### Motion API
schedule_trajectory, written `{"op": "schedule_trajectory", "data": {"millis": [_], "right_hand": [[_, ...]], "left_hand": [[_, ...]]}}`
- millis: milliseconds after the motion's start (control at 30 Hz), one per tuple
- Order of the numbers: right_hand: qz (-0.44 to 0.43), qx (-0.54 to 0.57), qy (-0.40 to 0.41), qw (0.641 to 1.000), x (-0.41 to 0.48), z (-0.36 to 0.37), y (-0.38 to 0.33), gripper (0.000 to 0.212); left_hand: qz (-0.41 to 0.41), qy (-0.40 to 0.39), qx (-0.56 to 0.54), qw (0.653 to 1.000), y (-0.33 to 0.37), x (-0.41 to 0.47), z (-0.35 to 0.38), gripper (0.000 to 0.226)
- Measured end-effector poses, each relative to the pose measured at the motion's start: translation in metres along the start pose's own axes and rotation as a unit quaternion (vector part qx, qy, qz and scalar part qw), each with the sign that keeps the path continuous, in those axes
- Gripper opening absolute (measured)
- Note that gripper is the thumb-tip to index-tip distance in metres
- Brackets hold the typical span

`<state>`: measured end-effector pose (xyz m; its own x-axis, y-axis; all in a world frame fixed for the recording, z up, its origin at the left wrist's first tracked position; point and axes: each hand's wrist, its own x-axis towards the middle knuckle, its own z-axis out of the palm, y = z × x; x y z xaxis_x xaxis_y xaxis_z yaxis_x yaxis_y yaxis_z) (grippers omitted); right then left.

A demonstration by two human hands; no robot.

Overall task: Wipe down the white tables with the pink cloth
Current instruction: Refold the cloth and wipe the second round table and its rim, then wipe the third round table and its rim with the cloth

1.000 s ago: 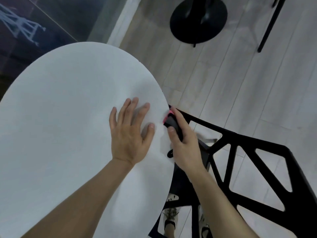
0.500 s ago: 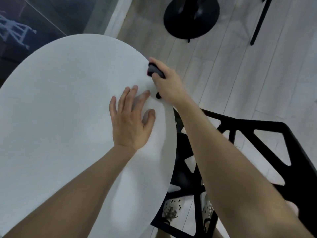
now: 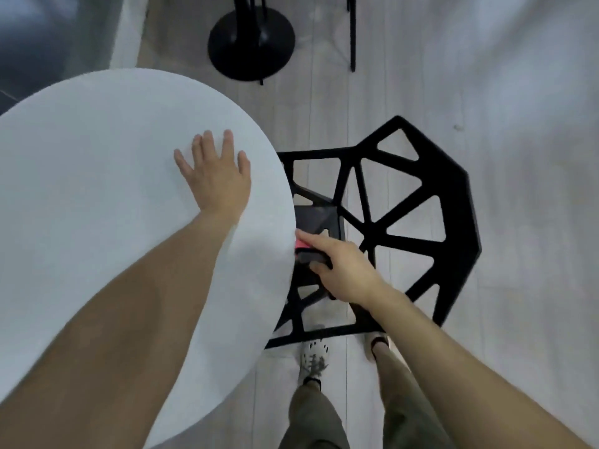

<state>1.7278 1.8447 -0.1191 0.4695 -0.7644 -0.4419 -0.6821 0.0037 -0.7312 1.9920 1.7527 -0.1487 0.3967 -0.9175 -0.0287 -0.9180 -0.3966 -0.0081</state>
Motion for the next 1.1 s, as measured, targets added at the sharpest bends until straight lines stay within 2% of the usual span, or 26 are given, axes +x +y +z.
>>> {"op": "schedule_trajectory", "data": {"millis": [33,67,133,233,267,300,367,400,433,500,600,700,800,867,967,1033,1100], "right_hand": [[0.010,-0.068,-0.034,0.997,-0.014,-0.010,0.000,0.071],[0.016,-0.107,-0.035,0.993,-0.027,-0.021,-0.002,0.067],[0.008,-0.098,0.024,0.995,-0.053,-0.040,-0.009,0.054],[-0.055,-0.071,0.104,0.990,-0.090,-0.058,-0.023,0.045],[-0.071,-0.066,0.118,0.988,-0.100,-0.063,-0.027,0.045],[-0.083,-0.062,0.125,0.987,-0.110,-0.069,-0.031,0.045],[-0.104,-0.065,0.132,0.984,-0.126,-0.080,-0.040,0.046],[-0.113,-0.068,0.138,0.982,-0.132,-0.087,-0.045,0.047],[-0.119,-0.062,0.150,0.980,-0.139,-0.095,-0.048,0.048],[-0.121,-0.023,0.180,0.976,-0.152,-0.113,-0.051,0.052],[-0.102,0.035,0.194,0.975,-0.162,-0.146,-0.041,0.055],[-0.091,0.054,0.187,0.977,-0.159,-0.184,-0.019,0.050],[-0.092,0.086,0.170,0.977,-0.153,-0.228,0.010,0.042],[-0.089,0.127,0.161,0.975,-0.150,-0.262,0.030,0.039],[-0.083,0.162,0.169,0.969,-0.149,-0.318,0.058,0.030],[-0.094,0.148,0.167,0.970,-0.146,-0.354,0.071,0.026],[-0.101,0.129,0.163,0.973,-0.139,-0.384,0.078,0.021]], "left_hand": [[0.016,-0.018,0.007,1.000,0.005,-0.009,-0.010,0.051],[0.039,-0.030,-0.010,0.999,0.012,-0.023,-0.023,0.046],[0.078,-0.063,-0.128,0.987,0.026,-0.064,-0.051,0.038],[0.018,-0.186,-0.345,0.920,0.046,-0.142,-0.095,0.037],[-0.023,-0.244,-0.408,0.879,0.051,-0.163,-0.108,0.045],[-0.066,-0.300,-0.485,0.819,0.057,-0.180,-0.122,0.052],[-0.118,-0.380,-0.629,0.668,0.069,-0.202,-0.144,0.057],[-0.114,-0.399,-0.669,0.616,0.075,-0.207,-0.155,0.054],[-0.093,-0.409,-0.688,0.592,0.083,-0.210,-0.166,0.047],[-0.055,-0.403,-0.693,0.595,0.100,-0.215,-0.184,0.034],[-0.053,-0.344,-0.692,0.632,0.125,-0.211,-0.200,0.026],[-0.038,-0.292,-0.664,0.687,0.162,-0.202,-0.210,0.024],[-0.039,-0.258,-0.649,0.714,0.221,-0.197,-0.218,0.024],[-0.044,-0.243,-0.659,0.710,0.263,-0.192,-0.224,0.034],[-0.040,-0.260,-0.682,0.683,0.315,-0.179,-0.229,0.044],[-0.039,-0.265,-0.688,0.674,0.343,-0.170,-0.230,0.037],[-0.049,-0.243,-0.681,0.689,0.365,-0.160,-0.232,0.026]]}}
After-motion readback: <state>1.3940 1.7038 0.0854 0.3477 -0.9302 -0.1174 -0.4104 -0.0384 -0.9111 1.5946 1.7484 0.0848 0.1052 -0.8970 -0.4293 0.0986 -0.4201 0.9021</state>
